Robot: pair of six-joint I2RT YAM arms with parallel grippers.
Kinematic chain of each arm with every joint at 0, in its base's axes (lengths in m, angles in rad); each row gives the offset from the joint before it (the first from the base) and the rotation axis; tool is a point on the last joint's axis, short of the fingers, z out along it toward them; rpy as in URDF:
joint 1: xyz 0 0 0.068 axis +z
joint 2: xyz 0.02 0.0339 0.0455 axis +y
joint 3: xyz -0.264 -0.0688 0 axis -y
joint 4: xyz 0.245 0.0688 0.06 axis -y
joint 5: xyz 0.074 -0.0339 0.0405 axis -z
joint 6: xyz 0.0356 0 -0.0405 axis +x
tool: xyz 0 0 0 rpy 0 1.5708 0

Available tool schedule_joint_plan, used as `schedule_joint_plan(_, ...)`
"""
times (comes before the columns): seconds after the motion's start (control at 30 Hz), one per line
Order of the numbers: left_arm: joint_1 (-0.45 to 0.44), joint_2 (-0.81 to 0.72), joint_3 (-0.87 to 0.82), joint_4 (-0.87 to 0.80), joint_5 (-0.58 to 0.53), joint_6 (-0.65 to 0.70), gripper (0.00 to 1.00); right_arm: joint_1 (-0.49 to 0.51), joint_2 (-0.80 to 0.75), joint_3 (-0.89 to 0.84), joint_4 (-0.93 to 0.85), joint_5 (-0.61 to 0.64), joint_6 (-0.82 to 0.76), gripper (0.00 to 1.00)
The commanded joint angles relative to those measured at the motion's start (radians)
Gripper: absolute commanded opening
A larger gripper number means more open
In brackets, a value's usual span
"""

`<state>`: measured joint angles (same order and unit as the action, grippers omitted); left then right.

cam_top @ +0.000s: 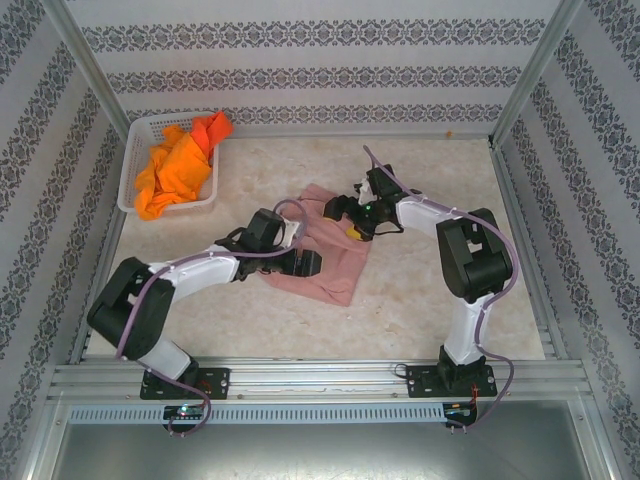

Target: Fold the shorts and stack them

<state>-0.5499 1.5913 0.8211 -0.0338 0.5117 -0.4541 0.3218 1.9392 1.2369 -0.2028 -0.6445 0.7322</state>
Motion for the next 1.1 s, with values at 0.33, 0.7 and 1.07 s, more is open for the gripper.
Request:
schedule_joint_plan(0.33,0.195,0.350,0.237,0.101,-0.031,0.024,0.80,0.015,-0.280,-0.463,0.352,0.073,0.384,0.92)
schedule_joint_plan(0.7,0.217,0.147,0.335,-0.019,0.011,0.051,0.76,0.012,-0.595,-0.529,0.248,0.162,0.404,0.92)
schedule_joint_plan(1.07,0.164,-0.189,-0.109,-0.045,-0.013,-0.116,0.67,-0.163,-0.630,-0.609,0.008,0.185,0.138,0.73)
